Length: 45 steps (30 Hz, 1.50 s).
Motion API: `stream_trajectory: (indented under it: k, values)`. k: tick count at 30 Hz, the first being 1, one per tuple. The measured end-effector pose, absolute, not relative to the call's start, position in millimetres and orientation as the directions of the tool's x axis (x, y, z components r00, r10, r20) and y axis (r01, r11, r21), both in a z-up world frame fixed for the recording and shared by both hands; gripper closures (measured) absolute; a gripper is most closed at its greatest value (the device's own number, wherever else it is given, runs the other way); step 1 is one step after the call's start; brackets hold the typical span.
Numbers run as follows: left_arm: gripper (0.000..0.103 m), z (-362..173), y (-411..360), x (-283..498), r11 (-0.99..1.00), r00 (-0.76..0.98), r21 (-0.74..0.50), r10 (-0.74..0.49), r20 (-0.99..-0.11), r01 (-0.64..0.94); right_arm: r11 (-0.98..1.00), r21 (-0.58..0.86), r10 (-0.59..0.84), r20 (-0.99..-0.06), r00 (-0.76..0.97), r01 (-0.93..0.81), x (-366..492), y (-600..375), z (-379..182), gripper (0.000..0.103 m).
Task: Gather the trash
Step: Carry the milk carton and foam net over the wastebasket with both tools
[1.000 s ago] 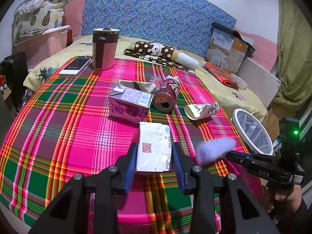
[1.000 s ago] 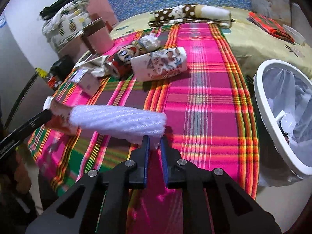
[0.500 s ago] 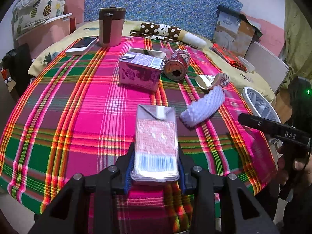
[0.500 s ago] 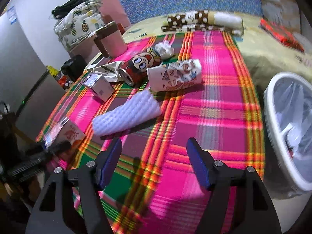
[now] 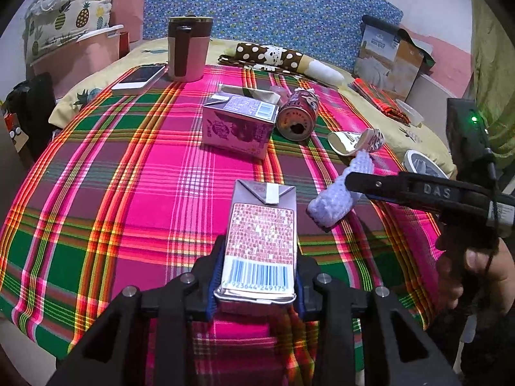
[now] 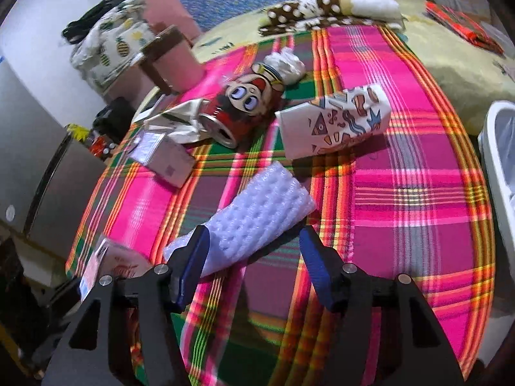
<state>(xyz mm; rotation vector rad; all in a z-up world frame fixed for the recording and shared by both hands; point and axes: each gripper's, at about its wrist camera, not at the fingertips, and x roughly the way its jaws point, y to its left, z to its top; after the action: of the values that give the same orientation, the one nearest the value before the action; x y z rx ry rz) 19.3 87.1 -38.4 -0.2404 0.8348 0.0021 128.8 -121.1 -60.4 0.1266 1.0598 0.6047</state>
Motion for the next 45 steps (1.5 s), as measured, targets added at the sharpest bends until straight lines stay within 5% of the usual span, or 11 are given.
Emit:
stream_trajectory:
  k: [11, 28, 45]
  values:
    - [0.069, -41, 87, 25, 0.970, 0.673, -0.227, -0.112, -0.731, -0.085, 0.824, 0.364, 0.532, -0.760, 0.374, -0.434, 128, -107, -52, 0.084]
    - [0.069, -14, 29, 49, 0.976, 0.694, -0.210, -0.187, -0.695, 0.053, 0.843, 0.374, 0.530, -0.699, 0.480, -0.387, 105, -186, -25, 0.086]
    - [0.069, 12, -97, 109, 0.934, 0.657, -0.192, -0.349, -0.668, 0.301, 0.923, 0.350, 0.363, -0.659, 0.659, -0.159, 111, -316, -8, 0.086]
